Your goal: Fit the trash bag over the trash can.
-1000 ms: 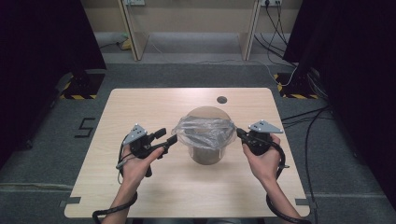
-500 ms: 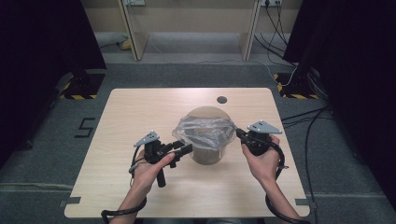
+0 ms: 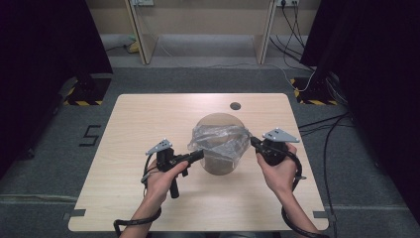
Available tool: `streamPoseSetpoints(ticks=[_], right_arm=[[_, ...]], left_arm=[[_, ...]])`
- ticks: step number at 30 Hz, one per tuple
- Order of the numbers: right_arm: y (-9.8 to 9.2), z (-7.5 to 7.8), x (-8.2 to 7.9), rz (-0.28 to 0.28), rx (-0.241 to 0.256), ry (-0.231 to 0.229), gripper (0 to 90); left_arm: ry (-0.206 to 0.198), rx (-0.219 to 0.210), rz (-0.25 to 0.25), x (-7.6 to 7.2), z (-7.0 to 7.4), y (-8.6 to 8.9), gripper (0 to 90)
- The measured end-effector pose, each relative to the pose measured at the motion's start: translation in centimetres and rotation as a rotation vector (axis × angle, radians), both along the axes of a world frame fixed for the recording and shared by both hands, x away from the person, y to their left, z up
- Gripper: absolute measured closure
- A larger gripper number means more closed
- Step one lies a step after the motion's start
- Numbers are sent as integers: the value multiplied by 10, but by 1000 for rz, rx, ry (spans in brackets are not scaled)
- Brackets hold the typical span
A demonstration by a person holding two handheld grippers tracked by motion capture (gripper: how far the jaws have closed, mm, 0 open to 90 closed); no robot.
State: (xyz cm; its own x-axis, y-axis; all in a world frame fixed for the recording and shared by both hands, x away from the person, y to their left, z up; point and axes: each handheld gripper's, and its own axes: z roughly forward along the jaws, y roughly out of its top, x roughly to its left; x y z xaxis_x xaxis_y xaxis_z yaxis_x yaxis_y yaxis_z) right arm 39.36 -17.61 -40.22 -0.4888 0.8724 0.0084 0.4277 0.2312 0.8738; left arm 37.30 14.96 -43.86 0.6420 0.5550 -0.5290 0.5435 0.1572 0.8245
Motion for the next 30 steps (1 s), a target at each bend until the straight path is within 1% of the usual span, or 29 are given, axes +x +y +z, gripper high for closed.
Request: streamPoseSetpoints(ticks=[1, 3, 4, 7, 10, 12, 14, 16, 19, 21, 23, 25, 27, 30], right_arm=[[0, -1, 0, 0, -1, -1, 895], [0, -2, 0, 1, -3, 2, 895], [-1, -3, 0, 3, -4, 4, 895], [-1, -7, 1, -1, 0, 10, 895], [-1, -9, 5, -5, 3, 13, 895], [-1, -10, 8, -7, 12, 18, 895], [0, -10, 8, -7, 16, 11, 893], [1, -10, 8, 0, 11, 13, 883], [2, -13, 8, 11, 2, 26, 870], [1, -13, 6, 19, -1, 25, 848], [0, -10, 3, 31, -2, 33, 812], [-3, -4, -4, 42, -2, 15, 786], [-5, 5, -11, 55, 4, -14, 771], [-5, 18, -17, 78, -2, -48, 748]], left_arm=[[0, 19, 1, 1, 0, 1, 895], [-9, 71, 13, 2, -2, 5, 896], [-10, 82, 22, 3, -3, 7, 896], [-7, 103, 41, 8, -6, 12, 897], [-20, 134, 62, 16, -8, 15, 897], [-26, 149, 63, 21, -9, 14, 896], [-38, 181, 67, 23, -9, 13, 895], [-48, 199, 82, 26, -10, 12, 895], [-55, 210, 99, 29, -10, 12, 895], [-67, 233, 107, 29, -10, 12, 895], [-74, 245, 112, 29, -9, 13, 894], [-91, 255, 118, 28, -6, 13, 893], [-106, 266, 122, 27, -3, 13, 893], [-111, 269, 123, 28, -1, 13, 892]])
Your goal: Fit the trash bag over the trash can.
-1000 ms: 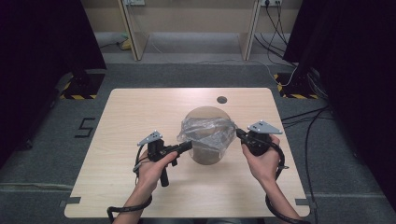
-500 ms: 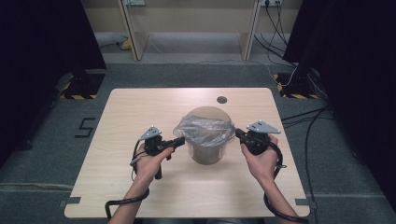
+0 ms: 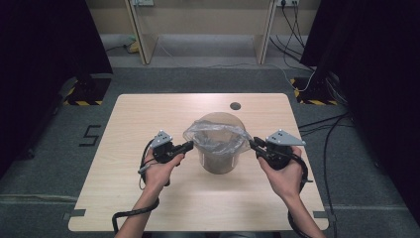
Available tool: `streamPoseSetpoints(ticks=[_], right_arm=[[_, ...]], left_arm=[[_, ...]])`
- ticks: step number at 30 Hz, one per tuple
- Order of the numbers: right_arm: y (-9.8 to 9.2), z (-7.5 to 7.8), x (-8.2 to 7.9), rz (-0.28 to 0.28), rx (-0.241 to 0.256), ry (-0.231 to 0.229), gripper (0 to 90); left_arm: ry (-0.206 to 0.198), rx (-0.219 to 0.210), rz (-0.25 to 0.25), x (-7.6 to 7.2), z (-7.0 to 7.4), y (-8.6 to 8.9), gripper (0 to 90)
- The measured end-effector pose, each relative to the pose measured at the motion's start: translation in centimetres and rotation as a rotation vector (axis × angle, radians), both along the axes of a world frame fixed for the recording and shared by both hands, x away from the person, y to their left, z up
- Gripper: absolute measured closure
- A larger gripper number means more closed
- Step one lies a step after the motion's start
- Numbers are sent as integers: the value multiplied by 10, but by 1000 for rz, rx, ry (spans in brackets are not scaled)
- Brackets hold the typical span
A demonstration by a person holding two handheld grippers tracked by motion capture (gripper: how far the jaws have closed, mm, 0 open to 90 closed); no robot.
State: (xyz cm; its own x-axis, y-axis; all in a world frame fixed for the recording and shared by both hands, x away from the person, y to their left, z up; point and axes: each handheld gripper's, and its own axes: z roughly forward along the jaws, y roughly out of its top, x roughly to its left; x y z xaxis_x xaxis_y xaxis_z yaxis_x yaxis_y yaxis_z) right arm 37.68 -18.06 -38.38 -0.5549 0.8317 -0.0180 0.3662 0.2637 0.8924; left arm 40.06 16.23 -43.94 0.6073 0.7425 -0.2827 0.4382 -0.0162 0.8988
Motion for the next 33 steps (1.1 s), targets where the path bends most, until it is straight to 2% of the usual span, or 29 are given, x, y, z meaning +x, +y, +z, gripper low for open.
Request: streamPoseSetpoints(ticks=[2, 6, 8, 11, 13, 16, 20, 22, 24, 33], right_arm=[[2, 5, 2, 19, -3, -5, 715], [8, 10, 5, 54, 20, -4, 619], [9, 13, 2, 67, 35, -9, 600], [9, 17, 0, 65, 33, -21, 594], [9, 19, 4, 46, 30, -26, 616], [11, 19, 16, 37, 13, -19, 718], [13, 11, 33, 35, -16, 12, 851], [12, 6, 37, 20, -14, 22, 896], [10, 3, 40, 5, -27, 13, 900], [9, -12, 47, -53, -36, 35, 900]], left_arm=[[2, 4, 5, 1, 0, 0, 892], [-4, 25, 8, 2, 1, 0, 892], [-6, 35, 2, 2, 1, -1, 892], [-12, 49, 1, 2, 1, -2, 892], [-13, 51, -1, 2, 1, -3, 892], [-14, 54, -1, 2, 1, -5, 892], [-12, 57, 4, 6, 1, -4, 892], [-11, 59, 5, 8, 0, -3, 892], [-13, 63, 5, 9, 0, -3, 892], [-24, 92, 28, 14, -2, -4, 864]])
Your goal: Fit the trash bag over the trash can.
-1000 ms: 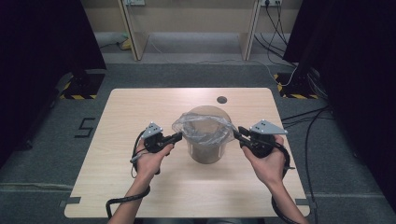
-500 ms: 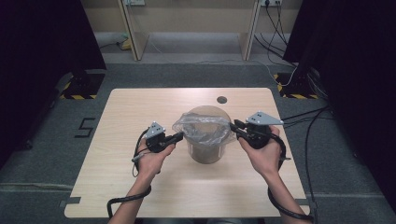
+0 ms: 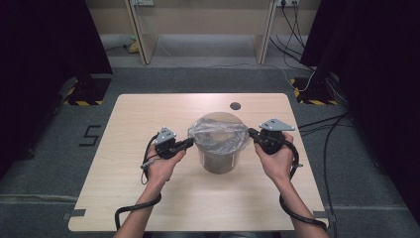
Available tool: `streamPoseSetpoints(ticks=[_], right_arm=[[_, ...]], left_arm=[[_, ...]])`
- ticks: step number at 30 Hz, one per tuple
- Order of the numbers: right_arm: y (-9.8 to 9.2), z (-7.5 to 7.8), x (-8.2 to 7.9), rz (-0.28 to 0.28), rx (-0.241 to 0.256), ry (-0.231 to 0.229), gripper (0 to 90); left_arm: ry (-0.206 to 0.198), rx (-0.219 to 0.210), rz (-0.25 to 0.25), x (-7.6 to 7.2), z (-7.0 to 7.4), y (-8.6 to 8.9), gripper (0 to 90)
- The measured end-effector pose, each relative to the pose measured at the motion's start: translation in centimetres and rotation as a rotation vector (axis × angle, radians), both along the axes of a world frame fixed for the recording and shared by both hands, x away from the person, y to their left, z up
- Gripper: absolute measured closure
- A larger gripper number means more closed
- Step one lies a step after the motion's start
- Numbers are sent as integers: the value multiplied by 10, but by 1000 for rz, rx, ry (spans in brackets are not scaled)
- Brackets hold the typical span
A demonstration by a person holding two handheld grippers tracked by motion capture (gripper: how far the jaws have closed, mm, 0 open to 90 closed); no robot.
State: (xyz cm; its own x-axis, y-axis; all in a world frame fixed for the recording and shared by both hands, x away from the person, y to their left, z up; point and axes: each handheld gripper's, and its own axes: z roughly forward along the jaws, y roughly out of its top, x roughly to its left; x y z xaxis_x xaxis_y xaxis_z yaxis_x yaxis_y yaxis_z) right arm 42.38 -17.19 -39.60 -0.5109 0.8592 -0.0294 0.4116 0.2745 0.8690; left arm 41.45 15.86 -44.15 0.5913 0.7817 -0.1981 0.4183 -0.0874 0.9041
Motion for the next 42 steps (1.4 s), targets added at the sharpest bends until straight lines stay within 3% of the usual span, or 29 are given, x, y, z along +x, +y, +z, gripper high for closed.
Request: streamPoseSetpoints(ticks=[3, 6, 8, 11, 15, 19, 21, 24, 33, 38, 42], right_arm=[[2, 0, 0, 3, -5, -4, 900], [3, 3, 0, -2, -11, -11, 900], [3, 4, 0, -8, -15, -13, 900], [4, 3, 0, -8, -22, -11, 900], [6, 2, 0, -12, -22, -12, 900], [7, 1, 1, -18, -23, -9, 900], [7, 1, 1, -16, -26, -8, 900], [8, 1, 2, -13, -29, -9, 900], [7, 0, 7, -7, -27, -4, 900], [8, 0, 10, -2, -24, 0, 899], [7, 0, 13, 3, -20, 9, 897]], left_arm=[[-21, 13, -7, -4, 3, 6, 677], [-46, 11, -20, -12, 8, 19, 549], [-45, -4, -32, -18, 13, 29, 485], [-81, -37, -40, -26, 25, 40, 458], [-135, -46, -76, -18, 40, 35, 505], [-98, -11, -117, 9, 33, 25, 574], [-99, -2, -135, 18, 30, 23, 603], [-97, -11, -157, 25, 28, 22, 674], [-81, 24, -186, 47, 32, 19, 873], [-68, 25, -181, 55, 30, 13, 891], [-59, 1, -172, 62, 26, 11, 890]])
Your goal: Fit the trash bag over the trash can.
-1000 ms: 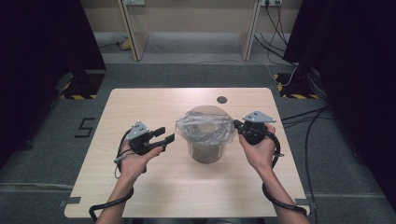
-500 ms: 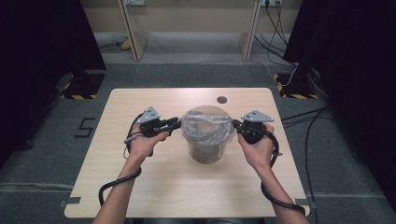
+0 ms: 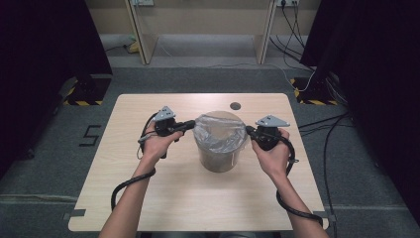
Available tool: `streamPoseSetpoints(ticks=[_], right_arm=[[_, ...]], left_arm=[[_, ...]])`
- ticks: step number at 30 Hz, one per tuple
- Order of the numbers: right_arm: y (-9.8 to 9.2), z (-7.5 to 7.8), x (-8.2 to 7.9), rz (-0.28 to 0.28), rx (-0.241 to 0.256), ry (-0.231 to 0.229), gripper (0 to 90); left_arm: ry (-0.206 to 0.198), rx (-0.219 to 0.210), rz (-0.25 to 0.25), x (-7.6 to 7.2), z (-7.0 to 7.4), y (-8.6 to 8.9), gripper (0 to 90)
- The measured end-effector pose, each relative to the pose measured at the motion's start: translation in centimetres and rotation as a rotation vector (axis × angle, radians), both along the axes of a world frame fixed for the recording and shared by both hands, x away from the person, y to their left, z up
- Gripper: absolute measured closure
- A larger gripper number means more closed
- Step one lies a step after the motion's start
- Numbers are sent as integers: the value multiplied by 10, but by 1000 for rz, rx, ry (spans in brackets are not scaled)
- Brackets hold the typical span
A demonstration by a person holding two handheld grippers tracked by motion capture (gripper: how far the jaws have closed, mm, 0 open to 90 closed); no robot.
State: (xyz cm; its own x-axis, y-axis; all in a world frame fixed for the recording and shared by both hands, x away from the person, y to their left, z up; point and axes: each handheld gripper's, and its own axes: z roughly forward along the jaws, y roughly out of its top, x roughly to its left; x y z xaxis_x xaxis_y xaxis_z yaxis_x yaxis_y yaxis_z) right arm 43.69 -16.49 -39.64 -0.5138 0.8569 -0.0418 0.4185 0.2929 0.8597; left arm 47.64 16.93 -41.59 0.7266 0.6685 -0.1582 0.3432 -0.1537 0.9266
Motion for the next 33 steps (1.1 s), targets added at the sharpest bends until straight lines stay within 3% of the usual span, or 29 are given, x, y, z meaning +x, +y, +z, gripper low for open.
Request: streamPoseSetpoints(ticks=[8, 19, 27, 33], right_arm=[[-2, 0, 5, 21, 11, 8, 900], [-6, -1, 4, 60, 31, 19, 900], [-9, 0, -4, 94, 34, 24, 900], [-10, -1, -18, 106, 32, 16, 900]], left_arm=[[8, -31, -3, 7, -4, 0, 892], [1, -14, -50, 2, -4, 4, 895], [-12, 6, -80, -13, -3, 6, 895], [-34, 34, -75, -35, -2, 5, 895]])
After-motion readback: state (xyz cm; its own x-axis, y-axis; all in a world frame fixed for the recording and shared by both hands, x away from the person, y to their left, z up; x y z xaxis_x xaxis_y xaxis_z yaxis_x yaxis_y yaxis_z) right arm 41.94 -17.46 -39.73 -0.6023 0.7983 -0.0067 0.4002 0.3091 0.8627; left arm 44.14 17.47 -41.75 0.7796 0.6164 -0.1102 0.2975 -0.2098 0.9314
